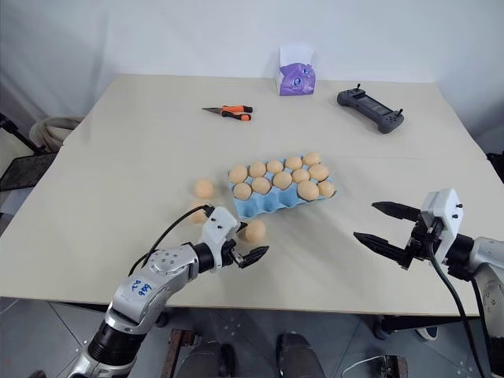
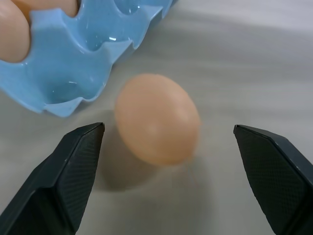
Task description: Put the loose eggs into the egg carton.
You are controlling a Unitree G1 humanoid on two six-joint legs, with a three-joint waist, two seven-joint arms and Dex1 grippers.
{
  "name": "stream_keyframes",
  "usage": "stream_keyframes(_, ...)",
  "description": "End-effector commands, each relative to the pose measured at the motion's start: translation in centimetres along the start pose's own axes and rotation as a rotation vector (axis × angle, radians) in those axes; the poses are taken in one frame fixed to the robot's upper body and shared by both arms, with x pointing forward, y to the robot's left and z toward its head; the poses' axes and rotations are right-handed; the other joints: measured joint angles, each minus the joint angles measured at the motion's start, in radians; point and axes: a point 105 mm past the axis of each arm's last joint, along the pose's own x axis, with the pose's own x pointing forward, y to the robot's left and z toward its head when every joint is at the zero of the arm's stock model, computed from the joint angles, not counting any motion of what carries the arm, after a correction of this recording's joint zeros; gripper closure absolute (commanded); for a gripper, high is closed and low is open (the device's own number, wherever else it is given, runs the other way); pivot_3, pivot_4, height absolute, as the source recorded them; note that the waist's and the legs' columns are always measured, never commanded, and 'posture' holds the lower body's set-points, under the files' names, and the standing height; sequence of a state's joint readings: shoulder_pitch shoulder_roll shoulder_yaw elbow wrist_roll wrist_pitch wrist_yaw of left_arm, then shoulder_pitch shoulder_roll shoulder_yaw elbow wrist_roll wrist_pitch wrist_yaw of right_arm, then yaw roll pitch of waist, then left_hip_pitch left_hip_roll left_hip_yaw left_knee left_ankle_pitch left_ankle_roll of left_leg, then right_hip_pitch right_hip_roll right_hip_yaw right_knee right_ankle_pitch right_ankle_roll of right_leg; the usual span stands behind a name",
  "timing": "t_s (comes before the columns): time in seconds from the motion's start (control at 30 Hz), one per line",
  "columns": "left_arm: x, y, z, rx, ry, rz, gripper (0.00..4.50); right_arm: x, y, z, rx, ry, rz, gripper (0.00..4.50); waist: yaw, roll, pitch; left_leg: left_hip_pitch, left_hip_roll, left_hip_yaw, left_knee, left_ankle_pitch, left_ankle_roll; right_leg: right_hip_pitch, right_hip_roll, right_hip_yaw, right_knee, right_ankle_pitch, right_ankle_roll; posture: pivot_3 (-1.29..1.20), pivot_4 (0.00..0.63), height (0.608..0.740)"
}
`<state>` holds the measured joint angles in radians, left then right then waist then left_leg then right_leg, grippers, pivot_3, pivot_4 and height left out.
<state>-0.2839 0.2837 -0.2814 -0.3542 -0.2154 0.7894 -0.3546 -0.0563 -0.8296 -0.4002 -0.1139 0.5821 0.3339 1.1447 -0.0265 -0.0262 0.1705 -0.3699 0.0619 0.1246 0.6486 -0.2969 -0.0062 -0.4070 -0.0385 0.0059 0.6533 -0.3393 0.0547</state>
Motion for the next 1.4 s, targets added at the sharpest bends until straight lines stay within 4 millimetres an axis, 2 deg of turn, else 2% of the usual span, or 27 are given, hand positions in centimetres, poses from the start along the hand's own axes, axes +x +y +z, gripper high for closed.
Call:
stream_keyframes(0.03,0.4,0.0,0.5,0.013,-0.007,0.004,0.0,-0.3,0.1,1.0,-0.024,-0.029,-0.007,0.05,-0.001,0.0,0.0,0.0,0.0,0.0,0.0,0.0,0.0,0.0,0.0,0.0,0.0,0.0,0.0,0.0,0.15,0.74)
stream_keyframes(0.07,0.6,0.0,0.5,0.005,-0.01,-0.002,0.0,-0.3,0.1,1.0,-0.024,-0.029,-0.007,0.05,0.0,0.0,0.0,0.0,0.0,0.0,0.0,0.0,0.0,0.0,0.0,0.0,0.0,0.0,0.0,0.0,0.15,0.74)
stream_keyframes(0.17,0.9,-0.3,0.7,0.007,-0.029,-0.017,0.61,-0.3,0.1,1.0,-0.023,-0.03,-0.009,0.0,0.0,0.0,0.0,0.0,0.0,0.0,0.0,0.0,0.0,0.0,0.0,0.0,0.0,0.0,0.0,0.0,0.15,0.74)
stream_keyframes(0.37,0.8,-0.5,0.8,0.01,-0.037,-0.026,2.44,-0.3,0.1,1.0,-0.025,-0.03,-0.013,0.0,0.0,0.0,0.0,0.0,0.0,0.0,0.0,0.0,0.0,0.0,0.0,0.0,0.0,0.0,0.0,0.0,0.15,0.74)
stream_keyframes(0.5,0.2,-0.8,1.6,0.023,-0.081,-0.053,2.44,-0.3,0.0,1.0,-0.024,-0.031,-0.014,0.0,0.0,0.0,0.0,0.0,0.0,0.0,0.0,0.0,0.0,0.0,0.0,0.0,0.0,0.0,0.0,0.0,0.15,0.74)
stream_keyframes(0.63,-1.1,-2.0,5.3,0.038,-0.255,-0.141,2.44,-0.5,0.3,1.0,-0.015,-0.049,0.001,0.0,0.0,0.0,0.0,0.0,0.0,0.0,0.0,0.0,0.0,0.0,0.0,0.0,0.0,0.0,0.0,0.0,0.15,0.74)
stream_keyframes(0.77,-2.3,-2.5,7.9,0.007,-0.371,-0.212,2.44,-0.8,1.0,0.6,-0.003,-0.05,0.024,0.0,0.001,0.0,0.0,0.0,0.0,0.0,0.0,0.0,0.0,0.0,0.0,0.0,0.0,0.0,0.0,0.0,0.15,0.74)
stream_keyframes(0.93,-2.5,-2.5,9.8,0.024,-0.425,-0.291,2.44,-0.6,1.8,0.0,0.026,-0.09,0.016,0.0,0.001,0.0,0.0,0.0,0.0,0.0,0.001,0.0,0.0,0.001,0.0,0.0,0.0,0.0,0.001,0.0,0.15,0.74)
stream_keyframes(1.07,-0.8,-1.0,10.3,0.094,-0.406,-0.289,2.44,-0.2,2.4,-0.6,0.042,-0.099,-0.005,0.0,0.001,0.0,0.0,0.001,-0.001,-0.001,0.001,0.001,0.0,0.002,0.001,0.0,0.0,0.001,0.001,0.0,0.15,0.74)
stream_keyframes(1.2,2.3,1.1,10.2,0.118,-0.369,-0.233,2.44,-0.1,2.5,-0.6,0.038,-0.108,-0.026,0.0,0.0,0.0,0.0,0.001,-0.002,-0.001,0.002,0.001,0.0,0.002,0.001,0.0,0.0,0.001,0.002,0.0,0.15,0.74)
stream_keyframes(1.3,4.1,1.5,10.2,0.122,-0.358,-0.226,2.44,-0.1,2.7,-0.6,0.037,-0.112,-0.036,0.0,0.002,0.0,0.0,0.0,-0.002,-0.001,0.001,0.001,0.0,0.002,0.001,0.0,-0.001,0.001,0.002,0.0,0.15,0.74)
stream_keyframes(1.4,5.6,1.0,10.8,0.143,-0.371,-0.247,2.44,-0.3,2.9,-0.7,0.038,-0.111,-0.048,0.0,0.004,0.0,0.0,-0.001,-0.002,-0.001,0.0,0.001,0.0,0.001,0.001,0.0,-0.002,0.001,0.002,0.0,0.15,0.74)
